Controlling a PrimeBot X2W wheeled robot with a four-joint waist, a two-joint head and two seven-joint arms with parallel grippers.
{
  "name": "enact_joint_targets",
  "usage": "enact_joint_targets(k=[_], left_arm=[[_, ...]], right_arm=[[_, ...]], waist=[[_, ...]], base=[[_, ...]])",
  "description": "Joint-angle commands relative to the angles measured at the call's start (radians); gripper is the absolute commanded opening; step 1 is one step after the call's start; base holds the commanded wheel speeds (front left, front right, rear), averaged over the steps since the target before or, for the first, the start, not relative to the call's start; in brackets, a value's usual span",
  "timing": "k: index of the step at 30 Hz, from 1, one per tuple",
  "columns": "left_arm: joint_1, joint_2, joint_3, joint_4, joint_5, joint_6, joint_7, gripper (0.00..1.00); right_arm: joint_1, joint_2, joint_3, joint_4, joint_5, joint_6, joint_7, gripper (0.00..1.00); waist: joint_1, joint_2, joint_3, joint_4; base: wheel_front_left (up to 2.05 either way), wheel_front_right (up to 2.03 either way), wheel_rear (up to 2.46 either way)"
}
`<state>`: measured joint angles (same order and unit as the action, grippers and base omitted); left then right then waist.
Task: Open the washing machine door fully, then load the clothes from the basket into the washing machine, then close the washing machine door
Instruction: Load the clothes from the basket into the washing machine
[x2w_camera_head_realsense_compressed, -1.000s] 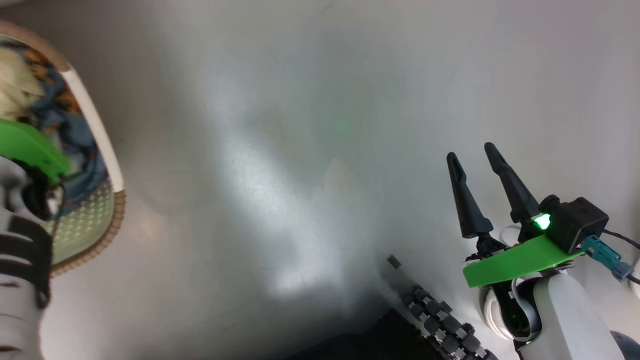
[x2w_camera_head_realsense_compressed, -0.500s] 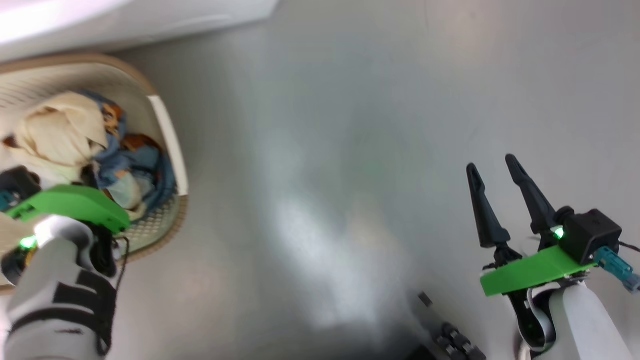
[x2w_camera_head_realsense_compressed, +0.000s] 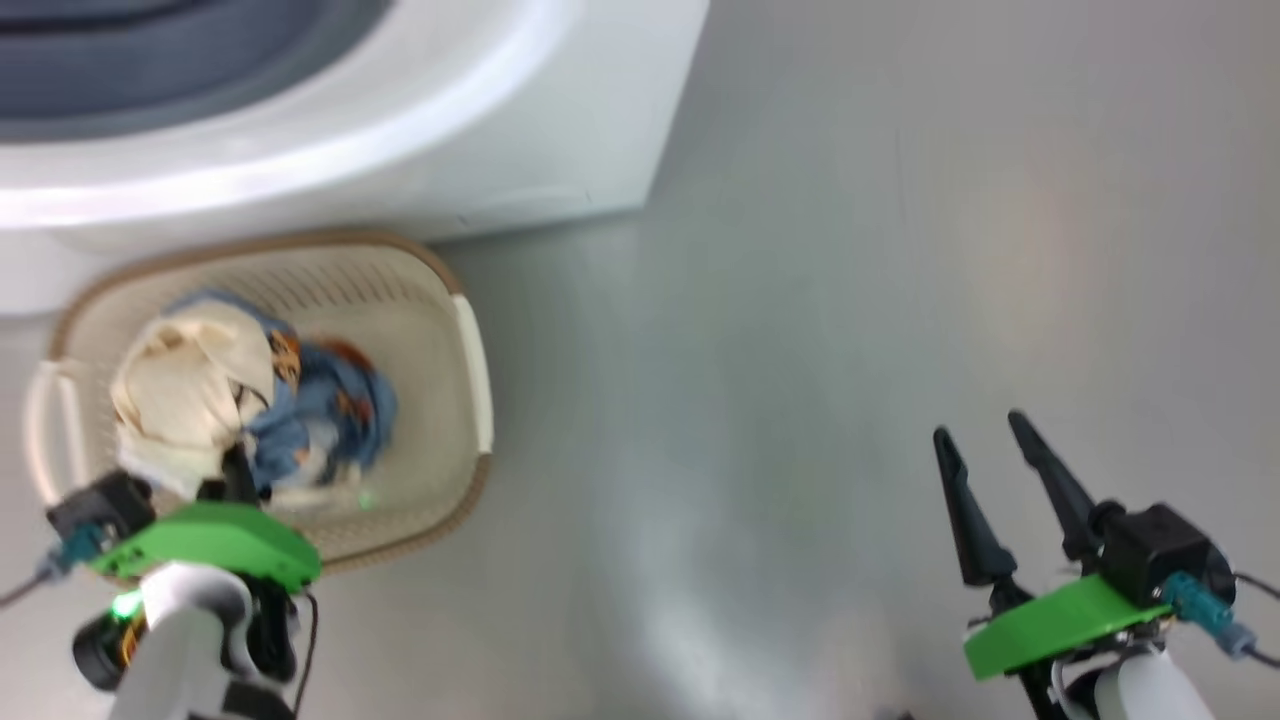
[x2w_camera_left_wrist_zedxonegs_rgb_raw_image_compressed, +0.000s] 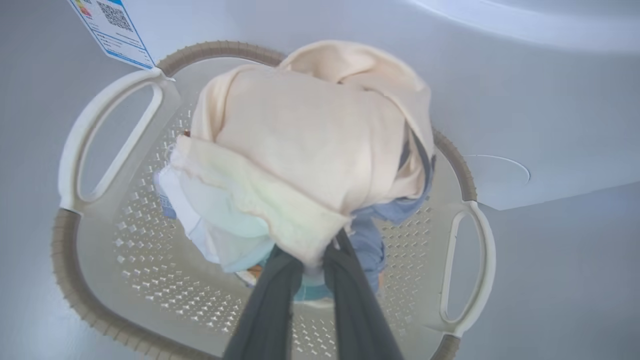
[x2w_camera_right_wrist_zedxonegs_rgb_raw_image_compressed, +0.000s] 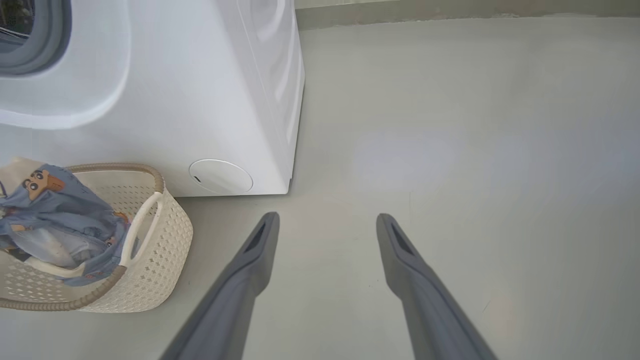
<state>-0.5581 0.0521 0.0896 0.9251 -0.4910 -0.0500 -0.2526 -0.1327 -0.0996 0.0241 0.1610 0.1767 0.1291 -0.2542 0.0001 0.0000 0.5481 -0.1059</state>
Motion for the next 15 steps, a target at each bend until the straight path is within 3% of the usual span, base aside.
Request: enact_joint_targets(k=[1,10,15], left_arm=[[0.047,0.024,0.028,-0.029,0.02,0.001,-0.009,0.0],[0.241,0.0,0.047,-0.226,0.084,0.016,-0.009,0.0],[0.326,-0.001,0.006,-0.321,0.068,0.023,-0.009,0.0]], right_arm=[[0.036,-0.004,0.021,-0.014,-0.013,0.002,-0.008,1.0],[0.117,0.018,-0.01,-0.007,-0.063,0.002,-0.008,1.0],[0.157,0.03,-0.016,-0.005,-0.097,0.002,-0.008,1.0]], waist=[[-0.0001,0.0,-0.139,0.069],[-0.0001,0.0,-0.323,0.102],[-0.0001,0.0,-0.398,0.122]], base=[[0.0,0.0,0.0],[0.0,0.0,0.0],[0.0,0.0,0.0]])
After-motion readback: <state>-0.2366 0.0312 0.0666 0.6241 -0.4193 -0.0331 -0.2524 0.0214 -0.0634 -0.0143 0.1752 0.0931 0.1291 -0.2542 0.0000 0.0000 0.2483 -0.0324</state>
